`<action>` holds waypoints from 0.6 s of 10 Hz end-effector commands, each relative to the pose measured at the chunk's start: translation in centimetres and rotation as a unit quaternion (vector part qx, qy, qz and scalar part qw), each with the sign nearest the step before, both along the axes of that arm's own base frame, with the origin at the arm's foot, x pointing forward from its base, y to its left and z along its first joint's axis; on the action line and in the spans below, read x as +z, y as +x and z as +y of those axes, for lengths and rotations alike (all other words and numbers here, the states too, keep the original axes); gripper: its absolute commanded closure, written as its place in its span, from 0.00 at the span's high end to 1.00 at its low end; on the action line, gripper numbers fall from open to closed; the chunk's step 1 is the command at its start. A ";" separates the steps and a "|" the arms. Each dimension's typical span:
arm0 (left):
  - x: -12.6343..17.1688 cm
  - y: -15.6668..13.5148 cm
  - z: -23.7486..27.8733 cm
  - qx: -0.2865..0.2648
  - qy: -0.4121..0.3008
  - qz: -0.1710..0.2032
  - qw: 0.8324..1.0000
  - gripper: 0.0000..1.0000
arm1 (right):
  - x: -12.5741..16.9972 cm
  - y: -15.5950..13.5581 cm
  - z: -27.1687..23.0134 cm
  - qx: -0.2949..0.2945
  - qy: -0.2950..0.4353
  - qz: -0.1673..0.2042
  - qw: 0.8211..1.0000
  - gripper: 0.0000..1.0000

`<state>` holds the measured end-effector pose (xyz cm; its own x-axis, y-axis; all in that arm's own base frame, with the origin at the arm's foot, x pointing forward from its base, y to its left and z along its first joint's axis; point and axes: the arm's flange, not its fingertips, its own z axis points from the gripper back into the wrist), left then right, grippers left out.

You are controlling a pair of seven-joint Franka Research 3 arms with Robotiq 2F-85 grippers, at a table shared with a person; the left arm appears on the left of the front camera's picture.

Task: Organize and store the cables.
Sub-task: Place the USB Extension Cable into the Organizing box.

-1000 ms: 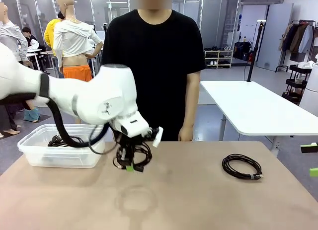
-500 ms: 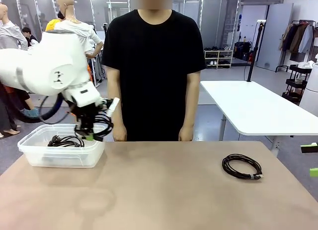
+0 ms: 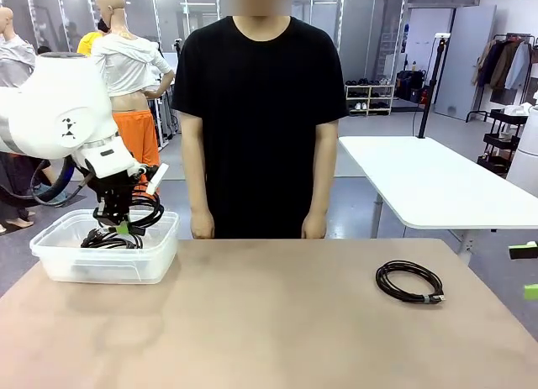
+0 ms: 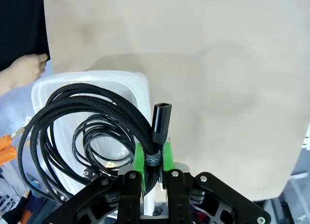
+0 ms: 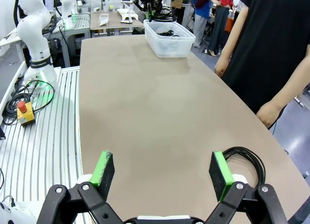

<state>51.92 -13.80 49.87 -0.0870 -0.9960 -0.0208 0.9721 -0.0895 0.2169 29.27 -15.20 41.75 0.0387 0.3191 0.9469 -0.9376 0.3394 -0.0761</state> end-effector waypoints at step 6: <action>-0.9 4.8 3.3 -0.029 -0.046 0.004 0.999 0.17 | 0.2 0.1 0.0 -0.001 0.007 -0.004 1.000 1.00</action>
